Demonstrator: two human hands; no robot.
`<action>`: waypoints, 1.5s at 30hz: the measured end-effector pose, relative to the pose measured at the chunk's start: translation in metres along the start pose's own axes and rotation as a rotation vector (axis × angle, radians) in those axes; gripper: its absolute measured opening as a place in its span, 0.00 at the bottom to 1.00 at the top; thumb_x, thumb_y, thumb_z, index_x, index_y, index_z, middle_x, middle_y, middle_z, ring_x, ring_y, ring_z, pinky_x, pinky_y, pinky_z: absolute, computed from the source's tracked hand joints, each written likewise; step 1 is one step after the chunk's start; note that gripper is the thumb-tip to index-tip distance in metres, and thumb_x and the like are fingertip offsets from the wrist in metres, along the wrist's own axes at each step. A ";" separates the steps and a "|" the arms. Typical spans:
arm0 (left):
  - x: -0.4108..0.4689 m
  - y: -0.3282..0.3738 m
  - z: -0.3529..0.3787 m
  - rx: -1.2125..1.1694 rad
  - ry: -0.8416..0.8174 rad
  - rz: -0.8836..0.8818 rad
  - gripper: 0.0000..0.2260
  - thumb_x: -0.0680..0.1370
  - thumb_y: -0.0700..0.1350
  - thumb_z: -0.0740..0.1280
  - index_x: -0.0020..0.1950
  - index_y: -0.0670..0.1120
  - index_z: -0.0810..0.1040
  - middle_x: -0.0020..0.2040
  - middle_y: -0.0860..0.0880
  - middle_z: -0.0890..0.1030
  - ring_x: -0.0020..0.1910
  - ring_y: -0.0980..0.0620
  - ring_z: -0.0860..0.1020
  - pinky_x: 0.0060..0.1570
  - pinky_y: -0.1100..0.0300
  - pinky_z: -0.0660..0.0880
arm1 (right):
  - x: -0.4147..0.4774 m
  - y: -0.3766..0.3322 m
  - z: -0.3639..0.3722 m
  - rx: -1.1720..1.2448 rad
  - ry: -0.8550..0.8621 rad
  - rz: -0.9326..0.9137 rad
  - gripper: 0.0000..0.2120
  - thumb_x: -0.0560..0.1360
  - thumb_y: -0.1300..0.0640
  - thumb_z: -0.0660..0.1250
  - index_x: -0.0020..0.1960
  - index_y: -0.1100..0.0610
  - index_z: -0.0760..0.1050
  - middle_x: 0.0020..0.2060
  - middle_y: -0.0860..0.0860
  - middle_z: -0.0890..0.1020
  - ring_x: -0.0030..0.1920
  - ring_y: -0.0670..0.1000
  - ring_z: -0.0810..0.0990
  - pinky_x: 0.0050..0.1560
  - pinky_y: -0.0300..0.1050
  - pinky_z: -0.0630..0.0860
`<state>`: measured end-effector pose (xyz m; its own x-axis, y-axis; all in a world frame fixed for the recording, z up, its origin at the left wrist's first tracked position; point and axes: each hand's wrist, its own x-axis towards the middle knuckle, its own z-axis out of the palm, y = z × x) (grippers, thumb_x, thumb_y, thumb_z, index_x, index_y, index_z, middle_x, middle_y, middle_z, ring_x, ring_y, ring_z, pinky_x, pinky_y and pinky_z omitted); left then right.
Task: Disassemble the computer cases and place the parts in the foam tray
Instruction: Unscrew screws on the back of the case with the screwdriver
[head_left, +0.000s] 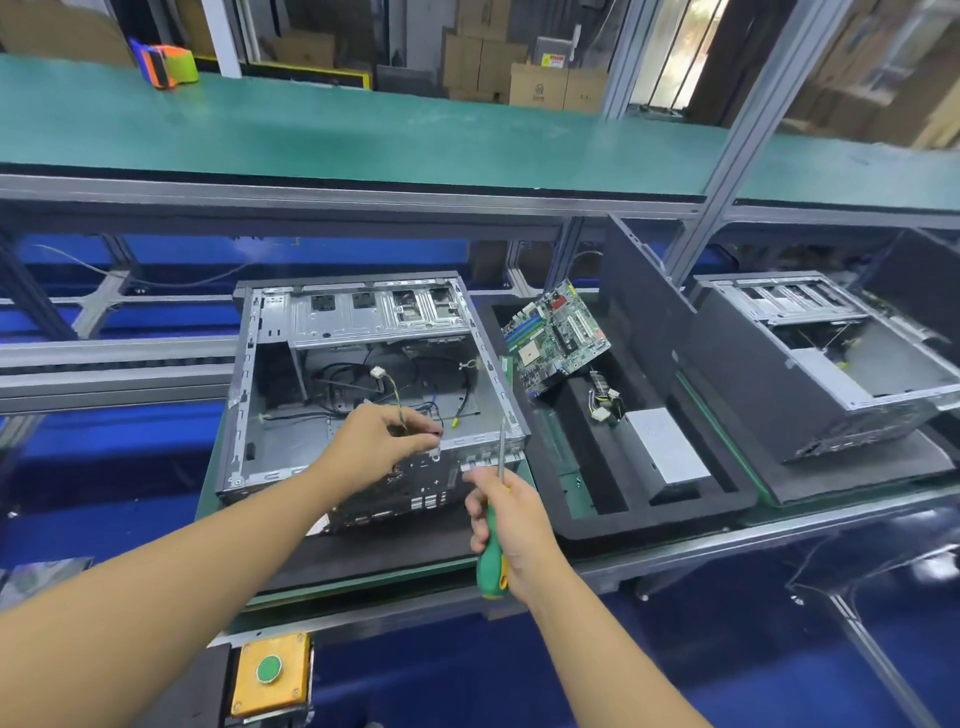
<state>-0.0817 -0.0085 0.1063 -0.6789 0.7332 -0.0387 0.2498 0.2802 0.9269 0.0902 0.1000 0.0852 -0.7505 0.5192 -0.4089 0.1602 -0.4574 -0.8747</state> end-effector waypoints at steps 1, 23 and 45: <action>0.002 0.002 -0.001 -0.018 -0.042 -0.004 0.05 0.73 0.43 0.77 0.43 0.54 0.87 0.39 0.52 0.86 0.38 0.56 0.82 0.45 0.61 0.79 | 0.005 -0.005 0.002 -0.021 0.010 -0.019 0.06 0.79 0.54 0.68 0.49 0.58 0.78 0.31 0.51 0.76 0.24 0.48 0.67 0.24 0.41 0.67; 0.059 -0.004 0.015 0.241 -0.195 0.294 0.08 0.71 0.52 0.78 0.45 0.54 0.82 0.40 0.60 0.81 0.42 0.62 0.78 0.41 0.69 0.72 | 0.063 -0.054 -0.031 -0.305 0.164 -0.056 0.07 0.79 0.60 0.69 0.46 0.64 0.78 0.35 0.55 0.83 0.25 0.47 0.71 0.25 0.42 0.70; 0.040 -0.031 -0.024 0.644 -0.383 0.070 0.20 0.66 0.80 0.57 0.47 0.70 0.75 0.45 0.72 0.77 0.42 0.74 0.73 0.39 0.65 0.67 | 0.085 -0.070 -0.108 -0.035 0.327 0.174 0.08 0.78 0.59 0.56 0.51 0.59 0.73 0.30 0.52 0.74 0.24 0.50 0.67 0.25 0.42 0.69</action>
<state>-0.1334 -0.0032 0.0850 -0.3885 0.8938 -0.2239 0.7175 0.4460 0.5350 0.0842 0.2542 0.0840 -0.4662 0.6419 -0.6088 0.2936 -0.5369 -0.7909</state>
